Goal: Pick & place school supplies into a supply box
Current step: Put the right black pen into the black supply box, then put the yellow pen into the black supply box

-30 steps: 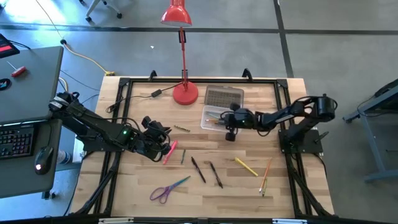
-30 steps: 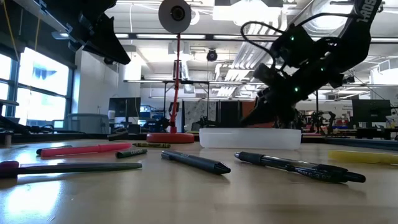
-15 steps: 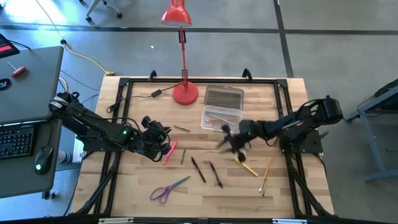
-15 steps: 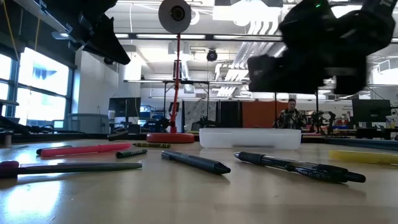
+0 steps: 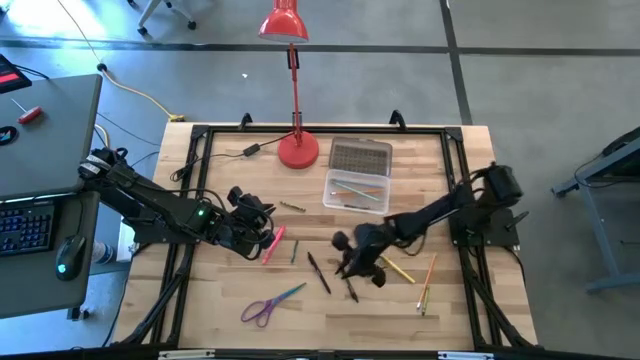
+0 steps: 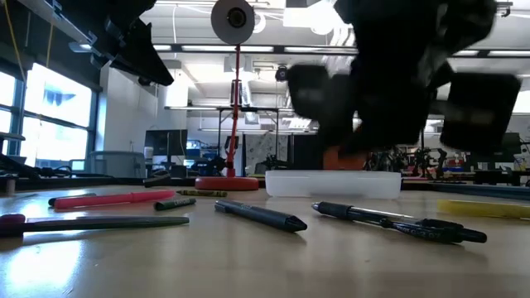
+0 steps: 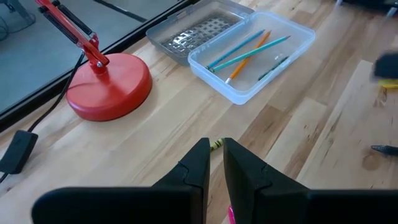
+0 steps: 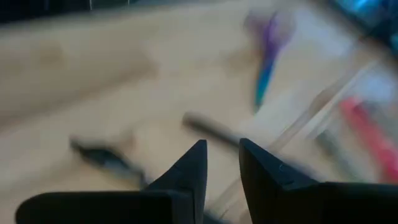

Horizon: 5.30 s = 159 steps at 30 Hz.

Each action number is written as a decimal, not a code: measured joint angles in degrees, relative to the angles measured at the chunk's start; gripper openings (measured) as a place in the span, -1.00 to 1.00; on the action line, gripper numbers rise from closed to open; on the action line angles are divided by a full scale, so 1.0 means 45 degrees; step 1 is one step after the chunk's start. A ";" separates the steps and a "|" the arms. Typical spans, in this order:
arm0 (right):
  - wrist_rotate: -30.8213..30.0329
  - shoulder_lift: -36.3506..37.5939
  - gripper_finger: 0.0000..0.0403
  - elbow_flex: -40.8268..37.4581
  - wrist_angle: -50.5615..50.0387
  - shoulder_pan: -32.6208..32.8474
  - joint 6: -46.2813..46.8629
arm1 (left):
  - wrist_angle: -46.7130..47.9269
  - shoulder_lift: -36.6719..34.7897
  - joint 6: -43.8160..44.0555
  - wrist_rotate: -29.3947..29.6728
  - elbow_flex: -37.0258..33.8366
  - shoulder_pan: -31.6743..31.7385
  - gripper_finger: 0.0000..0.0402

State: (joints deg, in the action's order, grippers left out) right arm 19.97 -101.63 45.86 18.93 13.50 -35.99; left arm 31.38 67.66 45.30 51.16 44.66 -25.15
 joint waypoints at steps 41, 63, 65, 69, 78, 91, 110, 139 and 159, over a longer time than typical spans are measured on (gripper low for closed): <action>-0.3484 -0.1116 -0.84 0.2937 -0.7491 0.1368 -0.6080 | -0.0007 0.0005 -0.0437 -0.0672 0.0005 0.0000 -0.61; -1.1090 0.2981 -0.93 0.2937 -1.0489 -0.1853 0.2392 | -0.0384 0.0005 -0.0429 -0.0345 0.0005 0.0000 -0.61; -1.0664 0.3193 -0.93 0.2939 -1.0532 -0.2781 0.4095 | -0.0376 0.0005 -0.0431 -0.0327 0.0005 0.0000 -0.61; -0.9049 0.3041 -0.92 0.2939 -1.0556 -0.4412 0.6551 | -0.0369 0.0005 -0.0431 -0.0325 0.0005 0.0000 -0.61; -0.8163 0.1130 -0.92 0.2939 -1.1755 -0.5712 0.7329 | -0.0301 0.0005 -0.0432 -0.0335 0.0005 0.0000 -0.61; -0.9939 0.0663 -0.66 0.2949 -1.1872 -0.5641 0.6638 | -0.0291 0.0005 -0.0432 -0.0248 0.0005 0.0000 -0.61; -0.8592 0.4789 -0.49 0.2964 -1.6050 -0.0617 1.3369 | -0.0324 0.0006 -0.0335 -0.0234 0.0005 0.0000 -0.61; -1.1712 0.4830 -0.49 -0.4363 -0.6498 0.7084 2.1998 | -0.0392 0.0005 0.0096 -0.0188 0.0005 0.0000 -0.61; -1.3001 0.2233 -0.49 -0.4920 -0.3278 0.7106 2.1653 | -0.0357 0.0005 0.0238 -0.0122 0.0005 0.0002 -0.61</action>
State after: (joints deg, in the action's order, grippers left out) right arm -38.53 -91.58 23.73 4.18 45.47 61.45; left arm 29.77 67.68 46.37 50.61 44.69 -25.14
